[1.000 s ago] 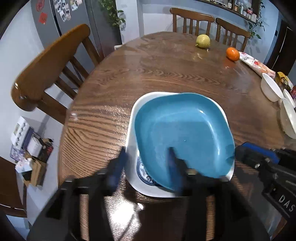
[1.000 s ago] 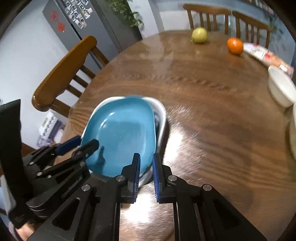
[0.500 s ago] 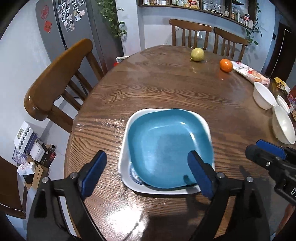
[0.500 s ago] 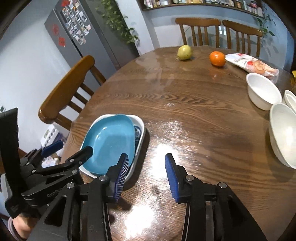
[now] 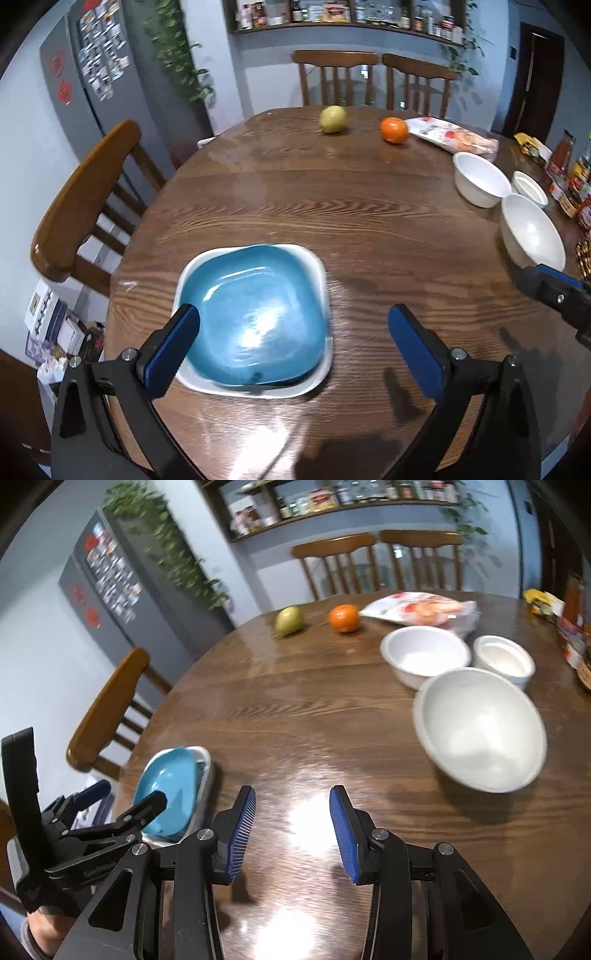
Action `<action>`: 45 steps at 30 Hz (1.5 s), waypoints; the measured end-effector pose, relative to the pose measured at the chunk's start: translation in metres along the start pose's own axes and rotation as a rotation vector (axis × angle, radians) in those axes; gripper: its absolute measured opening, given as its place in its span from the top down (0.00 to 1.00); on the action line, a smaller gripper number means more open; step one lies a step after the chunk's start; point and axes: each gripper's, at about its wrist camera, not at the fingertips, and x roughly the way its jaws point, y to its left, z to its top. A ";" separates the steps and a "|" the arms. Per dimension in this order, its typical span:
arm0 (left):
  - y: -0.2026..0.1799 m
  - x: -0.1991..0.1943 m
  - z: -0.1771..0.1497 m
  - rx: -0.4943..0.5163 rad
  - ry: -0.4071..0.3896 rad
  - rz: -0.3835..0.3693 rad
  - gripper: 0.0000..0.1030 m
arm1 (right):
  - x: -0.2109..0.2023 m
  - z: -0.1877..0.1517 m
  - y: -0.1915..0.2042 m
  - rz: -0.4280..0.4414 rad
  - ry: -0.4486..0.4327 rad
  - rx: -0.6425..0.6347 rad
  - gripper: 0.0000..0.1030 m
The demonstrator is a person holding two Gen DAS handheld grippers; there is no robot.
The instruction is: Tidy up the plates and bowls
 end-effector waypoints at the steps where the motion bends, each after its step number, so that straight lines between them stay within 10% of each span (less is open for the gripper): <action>1: -0.005 0.000 0.001 0.008 -0.002 -0.006 0.01 | -0.004 0.001 -0.008 -0.010 -0.009 0.012 0.59; 30: -0.193 0.070 0.058 0.064 0.143 -0.300 0.04 | -0.010 0.026 -0.200 -0.183 -0.003 0.313 0.58; 40: -0.201 0.082 0.052 0.093 0.191 -0.332 0.85 | 0.024 0.031 -0.198 -0.081 0.100 0.281 0.86; 45: -0.172 0.066 0.048 0.092 0.150 -0.284 0.84 | 0.024 0.035 -0.166 -0.041 0.116 0.214 0.87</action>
